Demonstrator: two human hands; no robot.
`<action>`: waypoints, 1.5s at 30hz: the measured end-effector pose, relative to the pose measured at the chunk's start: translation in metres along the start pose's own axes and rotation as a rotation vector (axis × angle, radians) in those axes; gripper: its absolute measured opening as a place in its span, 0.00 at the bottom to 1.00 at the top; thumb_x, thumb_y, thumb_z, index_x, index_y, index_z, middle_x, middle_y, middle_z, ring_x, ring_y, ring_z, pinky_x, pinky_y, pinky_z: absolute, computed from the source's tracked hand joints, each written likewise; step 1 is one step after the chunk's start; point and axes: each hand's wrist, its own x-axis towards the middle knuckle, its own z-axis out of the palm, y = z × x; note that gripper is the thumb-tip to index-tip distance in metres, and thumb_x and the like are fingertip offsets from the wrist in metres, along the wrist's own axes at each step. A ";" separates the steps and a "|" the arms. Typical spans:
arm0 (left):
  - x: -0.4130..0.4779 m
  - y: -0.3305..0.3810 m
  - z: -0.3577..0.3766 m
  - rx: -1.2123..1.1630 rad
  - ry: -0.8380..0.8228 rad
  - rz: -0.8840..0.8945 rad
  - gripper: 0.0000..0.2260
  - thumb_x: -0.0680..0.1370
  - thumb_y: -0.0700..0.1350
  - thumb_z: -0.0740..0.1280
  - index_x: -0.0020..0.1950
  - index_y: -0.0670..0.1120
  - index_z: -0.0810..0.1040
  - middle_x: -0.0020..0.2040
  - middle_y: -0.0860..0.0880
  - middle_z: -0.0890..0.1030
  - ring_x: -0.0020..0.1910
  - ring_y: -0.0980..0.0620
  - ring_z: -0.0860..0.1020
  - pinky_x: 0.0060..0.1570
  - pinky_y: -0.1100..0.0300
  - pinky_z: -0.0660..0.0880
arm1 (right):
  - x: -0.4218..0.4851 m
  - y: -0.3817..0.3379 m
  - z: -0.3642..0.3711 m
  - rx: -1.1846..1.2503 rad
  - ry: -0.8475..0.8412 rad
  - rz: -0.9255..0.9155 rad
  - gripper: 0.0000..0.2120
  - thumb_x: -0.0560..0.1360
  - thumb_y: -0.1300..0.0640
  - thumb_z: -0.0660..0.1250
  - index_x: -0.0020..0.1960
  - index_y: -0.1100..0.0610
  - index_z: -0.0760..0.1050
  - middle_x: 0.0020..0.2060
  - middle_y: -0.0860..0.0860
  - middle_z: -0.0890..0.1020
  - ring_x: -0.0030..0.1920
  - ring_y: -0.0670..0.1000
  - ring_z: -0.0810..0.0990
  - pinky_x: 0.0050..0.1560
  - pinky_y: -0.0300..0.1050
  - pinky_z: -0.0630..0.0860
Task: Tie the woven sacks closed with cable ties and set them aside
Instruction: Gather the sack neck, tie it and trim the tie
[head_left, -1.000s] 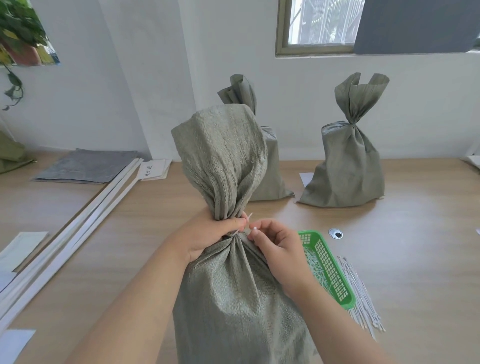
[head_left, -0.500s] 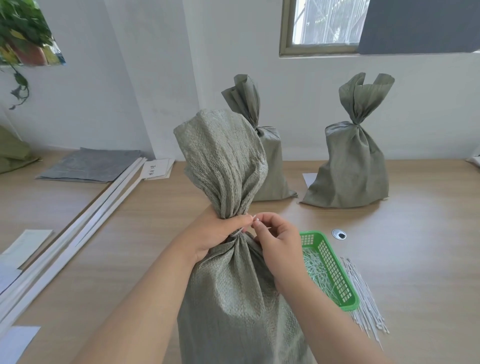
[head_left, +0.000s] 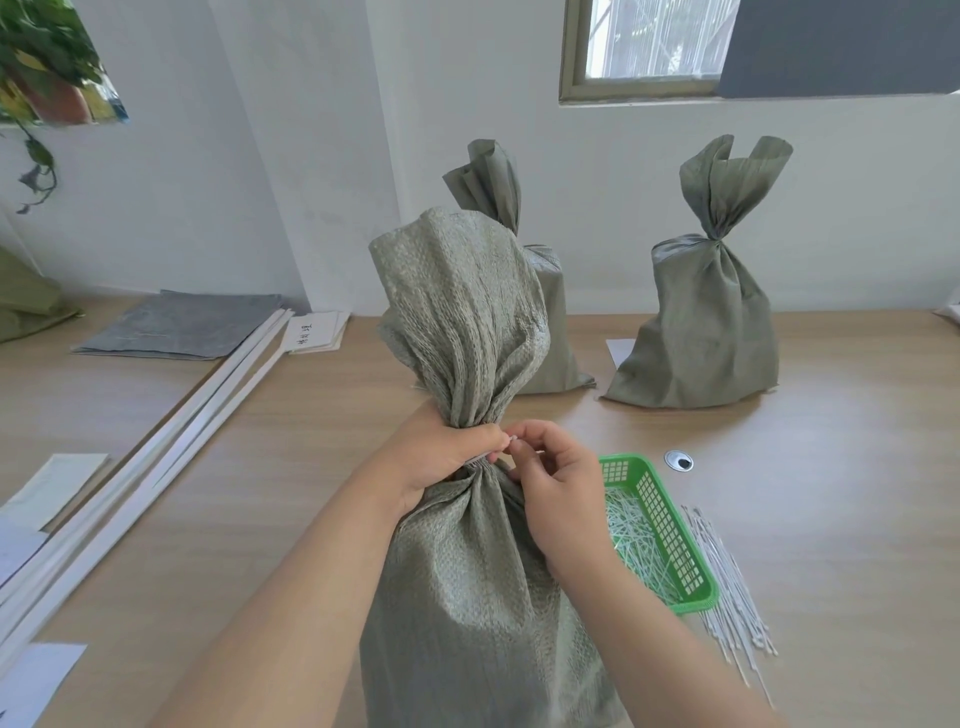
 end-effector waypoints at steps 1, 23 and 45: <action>0.001 -0.001 0.000 -0.007 -0.006 0.008 0.08 0.71 0.36 0.71 0.33 0.39 0.76 0.32 0.46 0.75 0.32 0.55 0.74 0.31 0.70 0.69 | 0.000 0.000 0.000 -0.003 -0.001 -0.004 0.13 0.79 0.63 0.66 0.43 0.47 0.82 0.38 0.62 0.81 0.34 0.53 0.72 0.39 0.52 0.72; -0.004 -0.011 -0.003 0.006 -0.057 0.002 0.06 0.66 0.48 0.76 0.38 0.48 0.83 0.37 0.51 0.83 0.41 0.54 0.81 0.49 0.52 0.76 | 0.020 -0.020 -0.045 0.085 -0.389 0.226 0.06 0.78 0.66 0.69 0.42 0.62 0.81 0.35 0.55 0.82 0.31 0.49 0.75 0.29 0.37 0.71; -0.009 -0.005 -0.006 -0.130 -0.039 -0.069 0.19 0.73 0.59 0.67 0.41 0.42 0.82 0.36 0.53 0.80 0.40 0.56 0.78 0.47 0.60 0.73 | 0.012 -0.028 -0.036 -0.627 -0.571 -0.126 0.13 0.80 0.57 0.62 0.37 0.55 0.70 0.27 0.44 0.68 0.28 0.44 0.64 0.33 0.42 0.64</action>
